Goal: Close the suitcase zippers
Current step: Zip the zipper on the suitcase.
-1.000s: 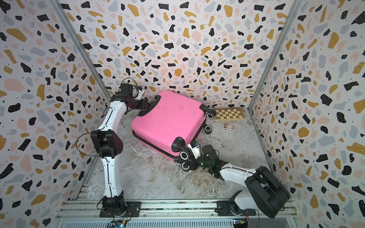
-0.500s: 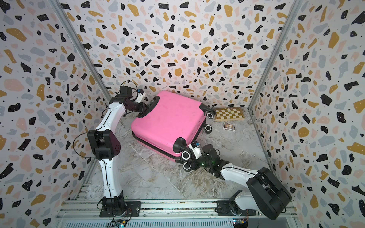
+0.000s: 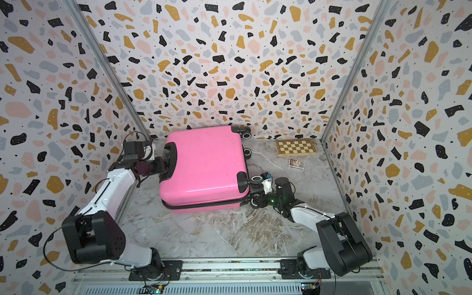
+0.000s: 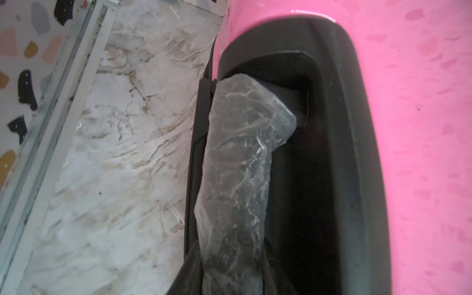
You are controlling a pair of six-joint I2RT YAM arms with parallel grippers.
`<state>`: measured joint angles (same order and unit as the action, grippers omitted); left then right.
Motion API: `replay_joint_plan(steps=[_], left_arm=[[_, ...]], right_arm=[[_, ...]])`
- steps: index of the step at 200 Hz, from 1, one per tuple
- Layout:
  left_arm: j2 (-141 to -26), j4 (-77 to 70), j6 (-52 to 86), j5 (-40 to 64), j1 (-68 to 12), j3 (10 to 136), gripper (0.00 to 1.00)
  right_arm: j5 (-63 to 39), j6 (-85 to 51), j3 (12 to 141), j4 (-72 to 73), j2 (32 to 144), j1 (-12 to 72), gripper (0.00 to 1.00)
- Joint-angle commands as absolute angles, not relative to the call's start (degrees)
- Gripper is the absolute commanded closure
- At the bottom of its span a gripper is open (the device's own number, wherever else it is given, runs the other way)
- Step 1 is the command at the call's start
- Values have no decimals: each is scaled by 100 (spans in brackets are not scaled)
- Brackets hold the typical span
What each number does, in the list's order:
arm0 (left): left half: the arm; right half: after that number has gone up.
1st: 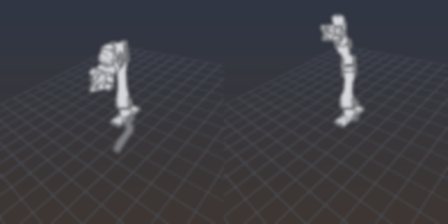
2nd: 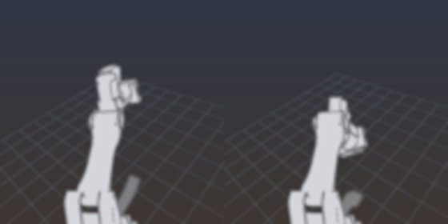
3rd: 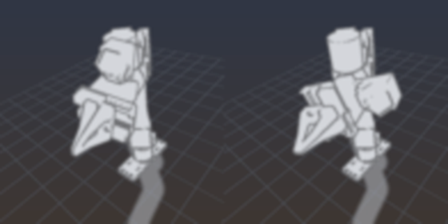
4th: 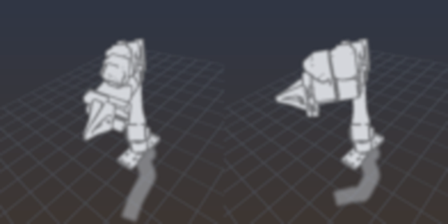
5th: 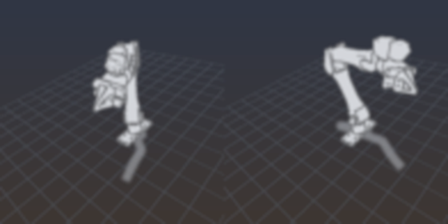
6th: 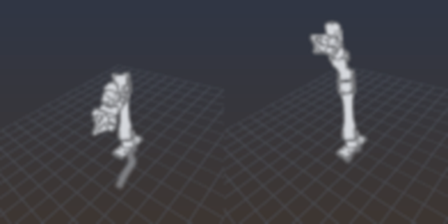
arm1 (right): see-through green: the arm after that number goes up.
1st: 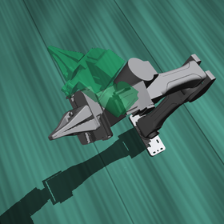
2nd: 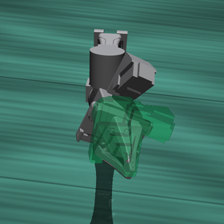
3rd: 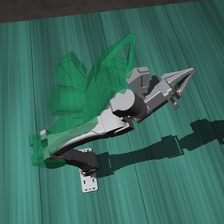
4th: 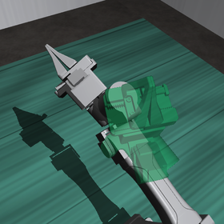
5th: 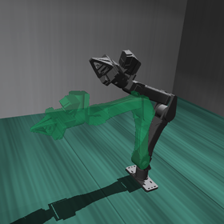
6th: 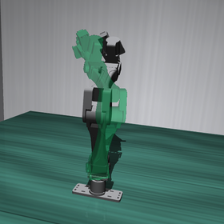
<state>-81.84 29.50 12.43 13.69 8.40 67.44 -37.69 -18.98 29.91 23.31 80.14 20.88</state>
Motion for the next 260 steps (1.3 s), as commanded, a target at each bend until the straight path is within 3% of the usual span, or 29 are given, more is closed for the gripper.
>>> replay_joint_plan(steps=[1,12,26,54,82,103,127,167,214,260], left_arm=[[-7641,3485,1476,1197,765,6368,34],[-7307,3542,1224,993,756,6316,19],[-6820,3525,807,985,727,6311,15],[-5941,3225,-299,977,-66,6240,13],[-5297,2357,-1520,1502,-1383,5668,12],[-5141,1492,-2331,1016,-2574,5150,12],[-5533,877,-3108,612,-3631,4939,10],[-6861,620,-3496,218,-4364,5370,9],[-8148,311,-3246,-813,-4419,6164,20],[-8582,-207,-3101,-1510,-4420,6405,21]], right_arm=[[-4157,-1565,3514,2470,8274,1837,100],[-4293,-1480,3651,2371,8420,1750,100],[-4461,-1463,3752,2325,8514,1681,100],[-4641,-1484,3788,2337,8562,1670,100],[-4850,-1609,3758,2373,8614,1644,100],[-5065,-1701,3736,2394,8665,1635,100],[-5251,-1793,3742,2353,8702,1630,100],[-5329,-1777,3701,2167,8636,1626,100],[-5557,-1794,3414,2024,8373,1634,100],[-5725,-2207,2955,2207,7908,1745,100]])
